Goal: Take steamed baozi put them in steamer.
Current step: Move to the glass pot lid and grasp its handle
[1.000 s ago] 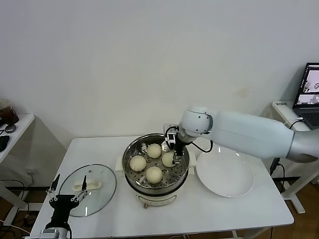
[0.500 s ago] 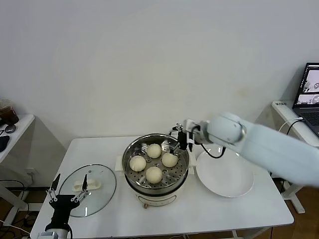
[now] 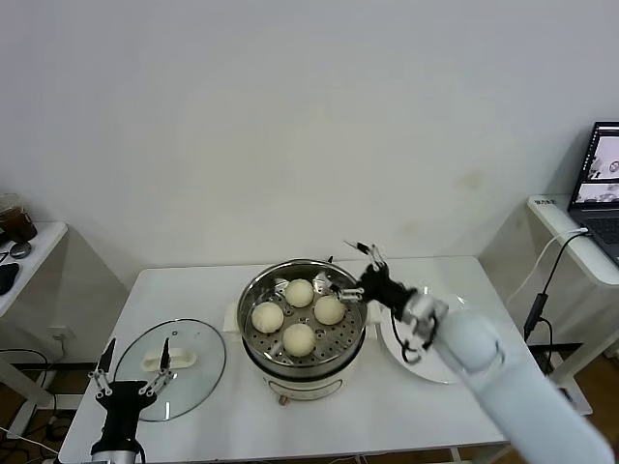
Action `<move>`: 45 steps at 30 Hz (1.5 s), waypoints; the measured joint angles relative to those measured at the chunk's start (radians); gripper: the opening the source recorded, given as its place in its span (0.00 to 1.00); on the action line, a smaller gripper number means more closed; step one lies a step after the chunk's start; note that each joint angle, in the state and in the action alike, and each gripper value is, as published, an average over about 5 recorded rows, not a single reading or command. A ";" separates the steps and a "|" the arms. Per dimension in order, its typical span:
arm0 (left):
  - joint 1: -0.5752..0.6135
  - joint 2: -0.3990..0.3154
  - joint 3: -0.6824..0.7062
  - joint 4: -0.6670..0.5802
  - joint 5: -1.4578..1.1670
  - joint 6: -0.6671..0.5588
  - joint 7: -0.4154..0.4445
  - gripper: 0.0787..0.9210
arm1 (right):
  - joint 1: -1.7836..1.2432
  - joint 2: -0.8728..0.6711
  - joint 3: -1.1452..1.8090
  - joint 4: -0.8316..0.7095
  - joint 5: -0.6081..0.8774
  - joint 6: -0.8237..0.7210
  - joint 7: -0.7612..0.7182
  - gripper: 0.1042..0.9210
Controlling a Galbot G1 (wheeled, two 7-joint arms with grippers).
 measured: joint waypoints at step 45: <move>-0.203 0.199 0.004 0.443 1.435 0.069 -0.155 0.88 | -0.732 0.474 0.707 -0.011 -0.046 0.161 0.050 0.88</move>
